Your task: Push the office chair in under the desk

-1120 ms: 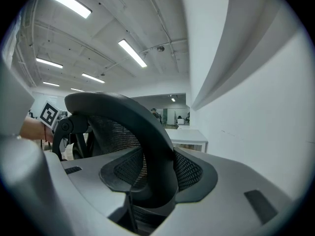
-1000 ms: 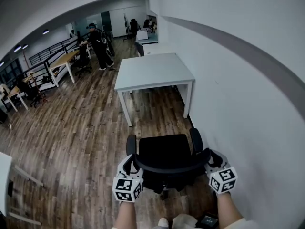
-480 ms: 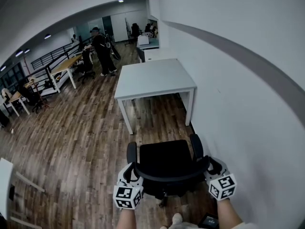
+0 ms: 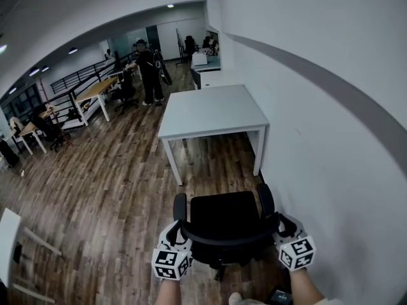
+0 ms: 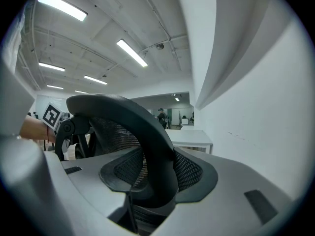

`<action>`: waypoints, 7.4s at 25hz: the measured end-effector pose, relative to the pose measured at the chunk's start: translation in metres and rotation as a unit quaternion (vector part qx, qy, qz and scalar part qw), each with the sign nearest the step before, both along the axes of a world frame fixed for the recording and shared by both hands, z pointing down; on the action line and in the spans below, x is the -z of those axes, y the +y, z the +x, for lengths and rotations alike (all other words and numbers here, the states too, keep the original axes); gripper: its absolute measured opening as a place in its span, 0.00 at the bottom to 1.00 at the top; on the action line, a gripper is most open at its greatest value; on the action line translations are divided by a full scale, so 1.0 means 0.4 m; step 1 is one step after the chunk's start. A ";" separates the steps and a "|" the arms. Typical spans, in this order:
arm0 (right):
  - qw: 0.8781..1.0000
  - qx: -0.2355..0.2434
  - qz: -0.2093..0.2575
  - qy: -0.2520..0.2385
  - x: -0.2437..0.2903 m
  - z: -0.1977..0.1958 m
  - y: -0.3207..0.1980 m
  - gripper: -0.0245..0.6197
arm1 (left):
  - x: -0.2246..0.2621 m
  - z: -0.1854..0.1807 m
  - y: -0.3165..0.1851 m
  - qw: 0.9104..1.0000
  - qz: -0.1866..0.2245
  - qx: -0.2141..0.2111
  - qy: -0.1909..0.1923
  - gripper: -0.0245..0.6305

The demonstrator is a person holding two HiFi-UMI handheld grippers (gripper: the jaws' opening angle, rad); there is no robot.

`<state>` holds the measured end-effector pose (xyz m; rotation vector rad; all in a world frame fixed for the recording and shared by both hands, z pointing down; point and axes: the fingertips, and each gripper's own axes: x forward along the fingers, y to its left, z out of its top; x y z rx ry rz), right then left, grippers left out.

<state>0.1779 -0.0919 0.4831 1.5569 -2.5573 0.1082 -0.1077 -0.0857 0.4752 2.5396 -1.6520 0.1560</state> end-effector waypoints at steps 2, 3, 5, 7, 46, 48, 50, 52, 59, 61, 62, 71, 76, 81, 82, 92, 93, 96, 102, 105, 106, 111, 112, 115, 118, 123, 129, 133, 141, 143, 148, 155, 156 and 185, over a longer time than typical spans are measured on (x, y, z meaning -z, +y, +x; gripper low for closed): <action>1.000 0.004 0.000 0.000 0.002 0.003 -0.010 0.36 | 0.000 0.005 -0.008 1.000 -0.001 0.004 0.000 0.37; 1.000 0.005 0.000 0.000 0.002 0.005 -0.015 0.36 | 0.000 0.007 -0.013 1.000 0.000 0.006 0.000 0.37; 1.000 0.004 0.001 0.002 0.002 0.012 -0.025 0.36 | -0.002 0.012 -0.022 1.000 0.000 0.009 0.001 0.37; 1.000 0.005 0.001 0.003 0.003 0.015 -0.033 0.36 | -0.004 0.015 -0.028 1.000 0.000 0.012 0.001 0.37; 0.999 -0.038 -0.001 0.020 0.002 0.007 -0.410 0.36 | -0.002 0.009 -0.429 1.000 0.009 -0.021 0.009 0.37; 0.999 -0.040 -0.002 0.020 0.001 0.002 -0.438 0.36 | -0.003 0.003 -0.457 1.000 0.009 -0.025 0.009 0.37; 0.999 -0.042 -0.003 0.022 0.001 -0.003 -0.463 0.36 | -0.004 -0.001 -0.484 1.000 0.009 -0.028 0.009 0.37; 0.999 -0.047 0.000 0.025 0.003 -0.007 -0.490 0.36 | -0.002 -0.006 -0.512 0.999 0.009 -0.030 0.010 0.37; 0.998 -0.053 0.010 0.029 0.003 -0.025 -0.567 0.36 | -0.005 -0.024 -0.592 0.999 0.015 -0.031 0.007 0.37; 0.998 -0.052 0.011 0.030 0.007 -0.030 -0.591 0.36 | 0.001 -0.027 -0.616 0.999 0.018 -0.028 0.005 0.37; 0.998 -0.052 0.008 0.030 0.006 -0.029 -0.603 0.36 | 0.002 -0.026 -0.627 0.999 0.018 -0.028 0.005 0.37; 0.999 -0.037 0.000 0.019 0.018 -0.037 -0.695 0.36 | 0.010 -0.035 -0.710 1.000 0.012 -0.022 0.006 0.37; 1.000 -0.018 0.003 0.012 0.004 -0.043 -0.769 0.36 | -0.001 -0.039 -0.769 1.000 0.010 -0.014 0.007 0.37; 1.000 0.002 0.003 0.007 0.003 -0.042 -0.828 0.36 | -0.004 -0.036 -0.813 1.000 0.009 -0.008 0.009 0.36; 1.000 0.002 0.005 0.007 0.004 -0.039 -0.839 0.36 | -0.002 -0.034 -0.820 1.000 0.008 -0.009 0.012 0.36; 1.000 0.023 0.008 0.005 0.014 -0.025 -0.948 0.36 | 0.009 -0.018 -0.896 1.000 0.005 0.011 0.012 0.37; 1.000 0.026 0.009 0.005 0.014 -0.027 -0.957 0.36 | 0.009 -0.019 -0.905 1.000 0.005 0.012 0.012 0.36; 0.999 0.028 0.013 0.007 0.016 -0.031 -0.990 0.36 | 0.002 -0.019 -0.937 1.000 0.002 0.016 0.009 0.36; 0.999 0.030 0.015 0.010 0.013 -0.057 -1.051 0.36 | -0.003 -0.043 -1.004 1.000 -0.001 0.018 0.006 0.36; 0.999 0.027 0.018 0.012 0.007 -0.067 -1.081 0.36 | -0.005 -0.053 -1.040 1.000 0.000 0.015 0.005 0.37; 0.999 0.026 0.018 0.012 0.006 -0.072 -1.091 0.36 | -0.006 -0.058 -1.052 1.000 0.001 0.014 0.005 0.36; 1.000 0.013 0.019 0.014 0.003 -0.097 -1.141 0.36 | -0.007 -0.081 -1.115 1.000 0.001 0.001 0.008 0.37; 1.000 0.010 0.019 0.014 0.002 -0.101 -1.154 0.36 | -0.008 -0.086 -1.130 1.000 0.002 -0.002 0.009 0.37; 1.000 -0.001 0.020 0.015 0.004 -0.111 -1.198 0.36 | -0.006 -0.099 -1.177 1.000 0.002 -0.010 0.012 0.37; 1.000 -0.012 0.018 0.020 0.000 -0.122 -1.236 0.36 | -0.005 -0.113 -1.216 1.000 0.001 -0.018 0.017 0.37; 0.999 -0.016 0.023 0.024 0.005 -0.154 -1.298 0.36 | -0.005 -0.139 -1.281 0.999 0.001 -0.029 0.022 0.37; 0.999 -0.027 0.026 0.030 0.007 -0.167 -1.359 0.36 | -0.001 -0.151 -1.351 0.999 0.002 -0.038 0.018 0.37; 0.999 -0.032 0.029 0.033 0.000 -0.184 -1.413 0.36 | -0.007 -0.171 -1.405 0.999 0.004 -0.040 0.017 0.37; 0.998 -0.041 0.027 0.034 0.005 -0.206 -1.495 0.36 | 0.001 -0.194 -1.489 0.998 0.004 -0.051 0.022 0.37; 0.998 -0.042 0.030 0.036 0.014 -0.211 -1.522 0.36 | 0.009 -0.200 -1.511 0.998 0.006 -0.053 0.025 0.37; 0.998 -0.041 0.024 0.034 0.011 -0.216 -1.590 0.36 | 0.007 -0.204 -1.569 0.998 0.002 -0.050 0.029 0.37; 0.999 -0.028 0.017 0.023 0.015 -0.229 -1.663 0.36 | 0.009 -0.215 -1.640 0.999 0.001 -0.040 0.023 0.37; 0.999 -0.027 0.016 0.022 0.014 -0.229 -1.676 0.36 | 0.005 -0.217 -1.650 0.999 0.001 -0.039 0.023 0.37; 0.999 0.036 0.013 -0.005 0.036 -0.281 -1.905 0.36 | 0.021 -0.268 -1.860 1.000 0.016 0.001 0.005 0.37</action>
